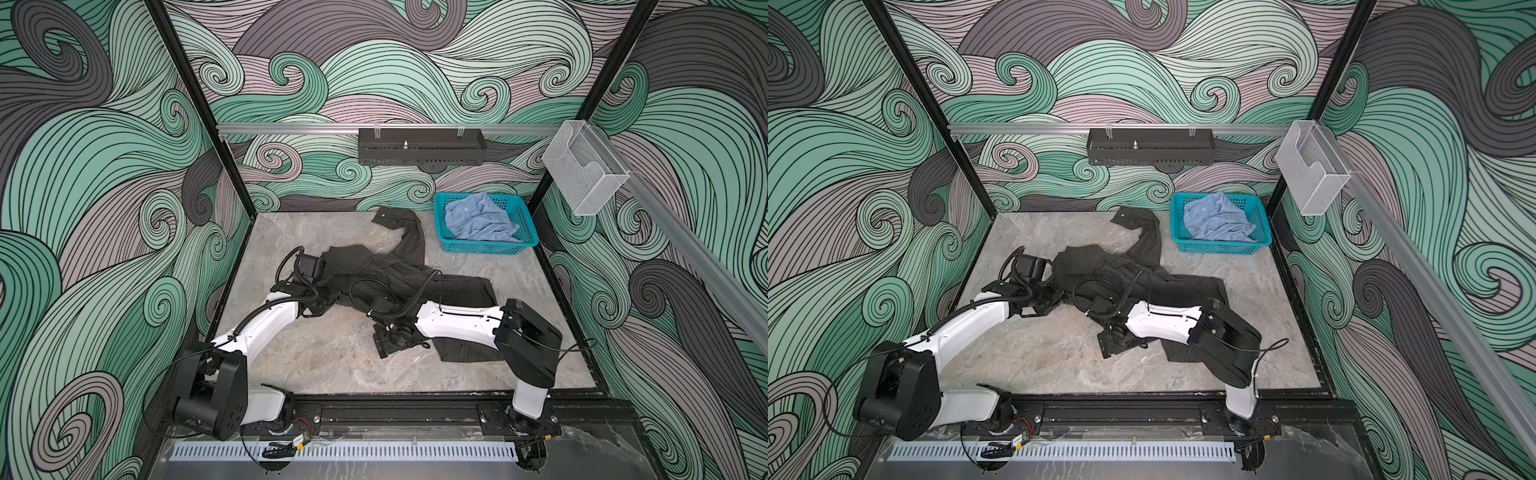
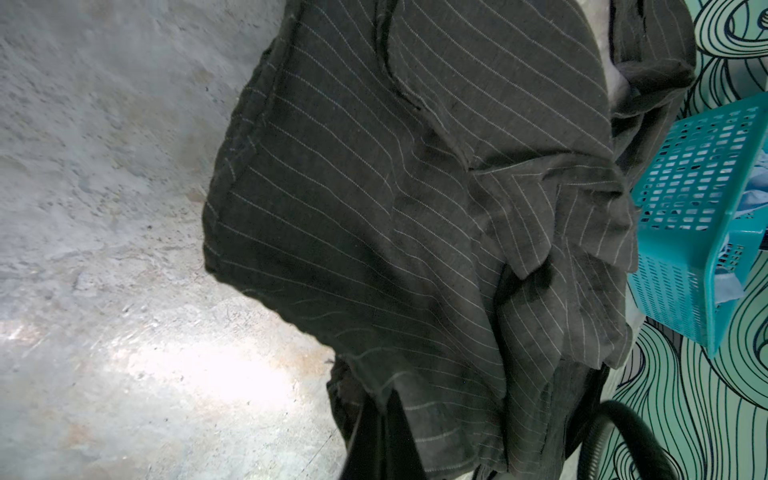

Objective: Fold and stack the long sleeve shirts

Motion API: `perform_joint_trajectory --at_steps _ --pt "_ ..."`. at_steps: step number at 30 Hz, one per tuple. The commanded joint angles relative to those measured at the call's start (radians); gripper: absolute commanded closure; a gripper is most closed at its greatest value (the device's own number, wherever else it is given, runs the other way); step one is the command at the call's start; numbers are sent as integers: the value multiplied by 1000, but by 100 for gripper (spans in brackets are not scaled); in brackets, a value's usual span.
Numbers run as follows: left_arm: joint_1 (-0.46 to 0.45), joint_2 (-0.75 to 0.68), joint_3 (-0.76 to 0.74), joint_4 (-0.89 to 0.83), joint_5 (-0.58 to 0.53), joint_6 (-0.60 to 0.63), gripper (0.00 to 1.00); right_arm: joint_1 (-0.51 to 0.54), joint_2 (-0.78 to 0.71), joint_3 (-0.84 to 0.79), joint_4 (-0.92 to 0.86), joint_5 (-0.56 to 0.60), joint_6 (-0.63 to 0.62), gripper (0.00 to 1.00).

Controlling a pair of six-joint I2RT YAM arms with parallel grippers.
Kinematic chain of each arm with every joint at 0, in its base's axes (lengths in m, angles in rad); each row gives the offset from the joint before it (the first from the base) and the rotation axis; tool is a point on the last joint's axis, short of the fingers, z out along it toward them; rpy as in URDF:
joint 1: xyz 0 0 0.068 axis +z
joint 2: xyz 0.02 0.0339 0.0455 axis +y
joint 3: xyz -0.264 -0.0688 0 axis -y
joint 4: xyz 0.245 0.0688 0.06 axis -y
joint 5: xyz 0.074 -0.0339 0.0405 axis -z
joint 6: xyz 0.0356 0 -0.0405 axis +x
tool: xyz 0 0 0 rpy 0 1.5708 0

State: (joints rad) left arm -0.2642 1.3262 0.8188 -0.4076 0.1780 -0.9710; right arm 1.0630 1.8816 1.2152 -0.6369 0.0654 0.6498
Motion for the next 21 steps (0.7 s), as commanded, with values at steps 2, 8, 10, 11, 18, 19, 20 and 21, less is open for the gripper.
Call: perform_joint_trajectory --at_steps 2,8,10,11,18,19,20,21 --pt "17 -18 23 -29 24 21 100 7 29 19 -19 149 73 22" --pt "39 -32 25 -35 37 28 100 6 66 25 -75 155 84 71" --pt "43 -34 22 -33 42 28 100 6 44 17 -83 127 76 94" --pt "43 -33 19 -30 43 26 100 9 21 10 -88 101 57 100" --pt "67 -35 17 -23 65 41 100 197 -256 -30 -63 -177 -196 100" --pt "72 -39 20 -28 67 47 100 251 -275 -12 -74 -205 -234 100" --pt "78 -42 22 -33 67 52 100 309 -282 8 -79 -233 -261 100" --pt "83 -46 23 -35 69 54 100 354 -282 26 -79 -258 -278 100"
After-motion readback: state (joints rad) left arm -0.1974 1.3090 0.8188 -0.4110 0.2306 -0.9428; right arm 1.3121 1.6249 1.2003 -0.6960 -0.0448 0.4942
